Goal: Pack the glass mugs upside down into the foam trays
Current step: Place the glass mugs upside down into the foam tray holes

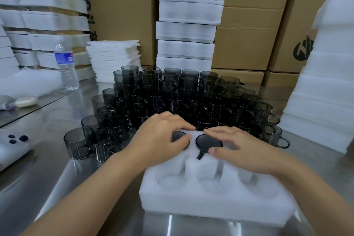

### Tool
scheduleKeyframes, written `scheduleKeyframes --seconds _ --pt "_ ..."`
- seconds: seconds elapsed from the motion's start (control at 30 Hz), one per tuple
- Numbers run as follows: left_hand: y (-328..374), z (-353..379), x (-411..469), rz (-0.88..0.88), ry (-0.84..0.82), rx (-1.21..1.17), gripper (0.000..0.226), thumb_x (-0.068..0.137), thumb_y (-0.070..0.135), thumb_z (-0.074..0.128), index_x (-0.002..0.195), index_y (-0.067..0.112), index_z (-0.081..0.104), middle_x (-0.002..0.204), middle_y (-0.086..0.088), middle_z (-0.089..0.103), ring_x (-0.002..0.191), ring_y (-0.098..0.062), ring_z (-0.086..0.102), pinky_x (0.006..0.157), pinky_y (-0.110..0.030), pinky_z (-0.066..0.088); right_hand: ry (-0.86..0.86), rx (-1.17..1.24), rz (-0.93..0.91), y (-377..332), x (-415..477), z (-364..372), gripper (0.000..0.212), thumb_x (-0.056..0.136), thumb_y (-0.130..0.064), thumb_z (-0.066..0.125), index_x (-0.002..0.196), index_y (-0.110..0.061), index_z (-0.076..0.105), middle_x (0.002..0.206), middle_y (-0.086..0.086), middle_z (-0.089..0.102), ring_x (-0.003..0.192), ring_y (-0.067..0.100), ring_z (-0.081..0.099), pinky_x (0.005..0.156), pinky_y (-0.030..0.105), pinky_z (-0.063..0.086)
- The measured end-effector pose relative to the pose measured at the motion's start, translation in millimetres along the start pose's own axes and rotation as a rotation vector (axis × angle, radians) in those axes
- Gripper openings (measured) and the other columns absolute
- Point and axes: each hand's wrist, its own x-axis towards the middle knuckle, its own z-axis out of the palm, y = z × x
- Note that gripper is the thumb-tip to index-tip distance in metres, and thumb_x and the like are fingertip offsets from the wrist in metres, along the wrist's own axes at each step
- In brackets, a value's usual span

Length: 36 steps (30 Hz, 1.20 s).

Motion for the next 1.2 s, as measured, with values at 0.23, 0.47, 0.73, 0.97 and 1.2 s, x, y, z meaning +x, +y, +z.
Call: scheduleKeyframes --seconds 0.23,0.47,0.73,0.97,1.2 --pt "-26 -22 5 -0.272 0.311 0.453 0.024 0.084 0.024 0.065 0.107 0.021 0.071 0.109 -0.001 0.069 0.102 -0.026 0.058 0.083 -0.038 0.041 0.022 0.024 0.001 3 1 3 0.055 0.089 -0.057 0.048 0.141 -0.048 0.031 0.138 -0.037 0.026 0.135 -0.003 0.019 0.116 0.03 0.013" --pt "-60 -51 4 -0.646 0.384 0.595 0.048 0.076 0.027 0.073 0.12 0.012 0.062 0.124 -0.016 0.056 0.117 -0.036 0.043 0.091 -0.045 0.033 0.045 0.018 0.011 4 1 5 0.055 0.087 -0.06 0.046 0.14 -0.05 0.033 0.141 -0.036 0.026 0.14 0.004 0.017 0.117 0.036 0.015" --pt "-78 -58 0 -0.796 0.236 0.602 0.041 0.081 0.035 0.072 0.116 0.014 0.067 0.113 -0.016 0.064 0.117 -0.036 0.046 0.09 -0.041 0.038 0.063 -0.012 -0.017 3 1 5 0.055 0.089 -0.057 0.046 0.142 -0.047 0.033 0.139 -0.036 0.027 0.139 0.002 0.018 0.117 0.032 0.013" --pt "-76 -58 -1 -0.791 0.308 0.544 0.022 0.084 0.026 0.07 0.104 0.016 0.072 0.108 -0.018 0.065 0.111 -0.038 0.051 0.086 -0.042 0.043 0.139 -0.001 -0.044 0 2 5 0.051 0.085 -0.054 0.053 0.134 -0.043 0.044 0.128 -0.033 0.038 0.126 -0.003 0.034 0.104 0.019 0.025" --pt "-59 -55 5 -0.556 0.478 0.546 0.014 0.085 0.024 0.067 0.094 0.015 0.072 0.104 -0.015 0.065 0.103 -0.038 0.051 0.083 -0.043 0.039 0.126 0.036 -0.04 -5 6 4 0.048 0.086 -0.051 0.057 0.131 -0.039 0.05 0.13 -0.028 0.044 0.123 0.0 0.039 0.103 0.021 0.029"
